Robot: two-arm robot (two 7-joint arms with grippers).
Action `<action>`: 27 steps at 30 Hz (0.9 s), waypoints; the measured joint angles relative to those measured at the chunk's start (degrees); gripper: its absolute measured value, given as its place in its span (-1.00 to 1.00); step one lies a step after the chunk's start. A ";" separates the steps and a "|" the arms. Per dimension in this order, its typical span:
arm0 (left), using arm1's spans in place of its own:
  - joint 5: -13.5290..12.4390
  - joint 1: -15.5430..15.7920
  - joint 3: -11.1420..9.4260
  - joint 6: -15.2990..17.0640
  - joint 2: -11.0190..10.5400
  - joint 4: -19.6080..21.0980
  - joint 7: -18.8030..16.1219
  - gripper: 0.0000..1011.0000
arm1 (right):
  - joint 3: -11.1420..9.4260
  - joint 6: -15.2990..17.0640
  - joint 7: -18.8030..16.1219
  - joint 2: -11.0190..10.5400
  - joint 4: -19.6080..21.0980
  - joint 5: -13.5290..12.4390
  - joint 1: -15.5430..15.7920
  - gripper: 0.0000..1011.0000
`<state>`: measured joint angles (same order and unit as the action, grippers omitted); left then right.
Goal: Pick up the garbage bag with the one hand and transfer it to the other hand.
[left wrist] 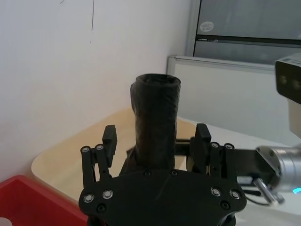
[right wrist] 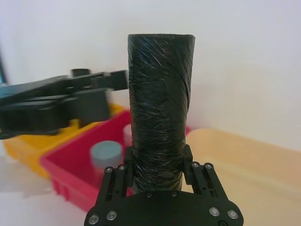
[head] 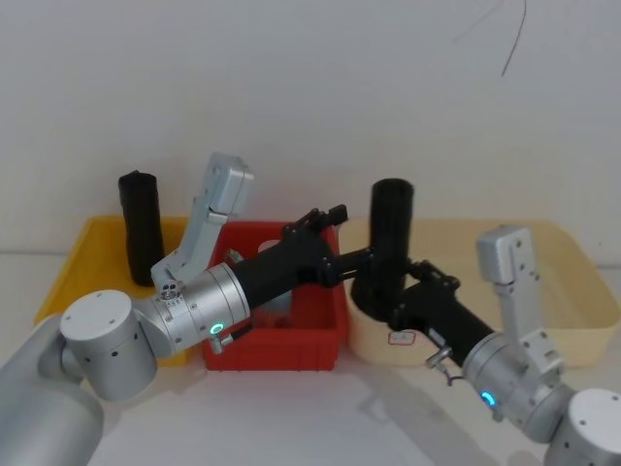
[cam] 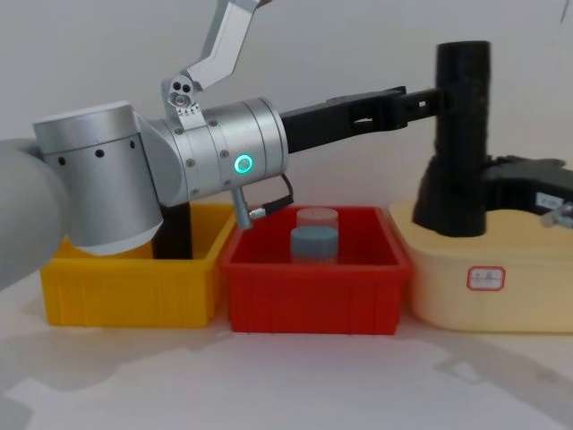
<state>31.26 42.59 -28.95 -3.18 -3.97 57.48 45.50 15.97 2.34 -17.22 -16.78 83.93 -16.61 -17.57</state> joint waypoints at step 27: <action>0.00 0.00 0.00 0.00 0.00 0.00 -0.01 0.98 | -6.34 -2.23 1.58 -2.72 -14.43 2.10 -9.90 0.48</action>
<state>31.27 42.59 -28.95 -3.17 -3.97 57.48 45.49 9.63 0.12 -15.63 -19.49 69.51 -14.52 -27.46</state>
